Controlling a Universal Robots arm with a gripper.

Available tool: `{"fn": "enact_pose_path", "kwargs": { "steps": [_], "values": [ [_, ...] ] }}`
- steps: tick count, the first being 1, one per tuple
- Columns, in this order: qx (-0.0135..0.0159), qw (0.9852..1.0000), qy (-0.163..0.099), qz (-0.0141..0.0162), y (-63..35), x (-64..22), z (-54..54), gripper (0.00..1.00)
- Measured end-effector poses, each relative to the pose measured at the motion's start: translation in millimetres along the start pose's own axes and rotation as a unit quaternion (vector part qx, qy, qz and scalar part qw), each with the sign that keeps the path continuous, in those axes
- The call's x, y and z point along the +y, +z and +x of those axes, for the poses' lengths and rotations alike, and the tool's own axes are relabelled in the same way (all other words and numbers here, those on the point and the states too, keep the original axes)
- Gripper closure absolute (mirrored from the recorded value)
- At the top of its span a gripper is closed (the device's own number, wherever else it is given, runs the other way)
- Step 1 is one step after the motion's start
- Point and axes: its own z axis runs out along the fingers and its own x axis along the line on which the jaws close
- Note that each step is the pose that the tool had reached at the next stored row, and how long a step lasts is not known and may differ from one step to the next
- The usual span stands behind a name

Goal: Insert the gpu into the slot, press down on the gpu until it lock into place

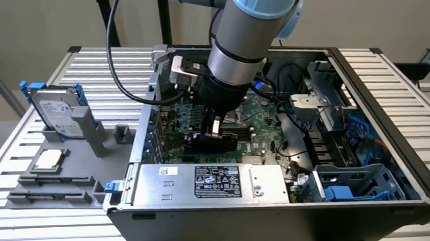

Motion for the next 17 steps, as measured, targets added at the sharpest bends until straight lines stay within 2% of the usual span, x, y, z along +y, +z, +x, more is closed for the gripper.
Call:
{"fn": "enact_pose_path", "kwargs": {
  "steps": [17],
  "values": [
    [0.0000,1.0000,0.000,0.0000,0.0,0.0,0.0,0.74]
  ]
}}
